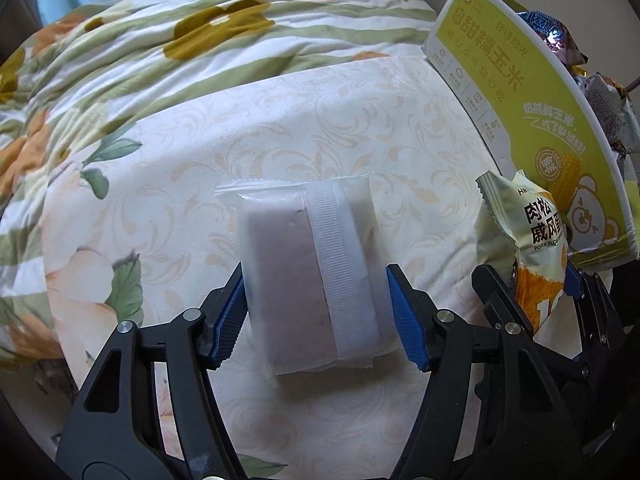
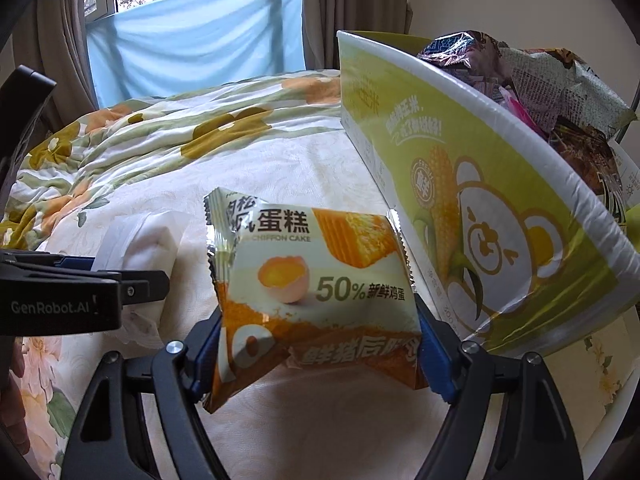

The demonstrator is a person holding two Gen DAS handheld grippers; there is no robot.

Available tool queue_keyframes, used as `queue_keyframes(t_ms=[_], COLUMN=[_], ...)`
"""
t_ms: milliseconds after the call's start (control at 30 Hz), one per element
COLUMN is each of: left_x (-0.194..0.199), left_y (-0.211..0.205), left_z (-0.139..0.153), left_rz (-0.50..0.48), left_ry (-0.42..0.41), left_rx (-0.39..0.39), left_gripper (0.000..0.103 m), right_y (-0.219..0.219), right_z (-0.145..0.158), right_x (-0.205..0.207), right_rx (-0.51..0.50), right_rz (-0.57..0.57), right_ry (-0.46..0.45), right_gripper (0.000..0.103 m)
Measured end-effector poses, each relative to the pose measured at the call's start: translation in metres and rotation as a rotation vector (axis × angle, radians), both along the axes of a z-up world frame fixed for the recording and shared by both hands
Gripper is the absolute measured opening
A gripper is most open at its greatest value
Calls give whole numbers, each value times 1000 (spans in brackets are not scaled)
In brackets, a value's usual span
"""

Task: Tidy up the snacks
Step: 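Lower the white packet into the box with the left tool while the right tool places the cake bag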

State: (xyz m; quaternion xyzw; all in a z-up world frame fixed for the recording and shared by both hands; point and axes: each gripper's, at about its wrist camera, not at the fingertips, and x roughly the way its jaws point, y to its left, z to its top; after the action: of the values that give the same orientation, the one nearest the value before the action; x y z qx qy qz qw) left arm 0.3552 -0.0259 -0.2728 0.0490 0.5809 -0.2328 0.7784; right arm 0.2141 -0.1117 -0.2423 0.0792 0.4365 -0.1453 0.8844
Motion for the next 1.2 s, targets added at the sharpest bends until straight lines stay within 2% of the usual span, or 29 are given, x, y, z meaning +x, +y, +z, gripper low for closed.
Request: queue_keyframes(t_ms=[267, 467, 633, 900, 1067, 1200], left_x=[-20, -37, -51, -64, -67, -71], left_y=[15, 18, -1, -75, -144, -199], left_z=[51, 109, 154, 196, 202, 195], left_rz=[34, 43, 40, 80, 76, 76], left_ry=[-56, -124, -201, -240, -239, -222], left_rx=[-54, -92, -91, -166, -187, -180], left_gripper=[62, 62, 63, 62, 63, 63], right_y=[9, 8, -8, -70, -129, -175], right_z=[34, 81, 123, 175, 197, 205], right_x=[-10, -20, -32, -45, -44, -39], right_rx=[7, 1, 9, 11, 4, 1], right_rz=[27, 53, 71, 133, 163, 187], right_ry=[-67, -115, -154, -206, -235, -238], right_gripper=[77, 77, 77, 77, 77, 77])
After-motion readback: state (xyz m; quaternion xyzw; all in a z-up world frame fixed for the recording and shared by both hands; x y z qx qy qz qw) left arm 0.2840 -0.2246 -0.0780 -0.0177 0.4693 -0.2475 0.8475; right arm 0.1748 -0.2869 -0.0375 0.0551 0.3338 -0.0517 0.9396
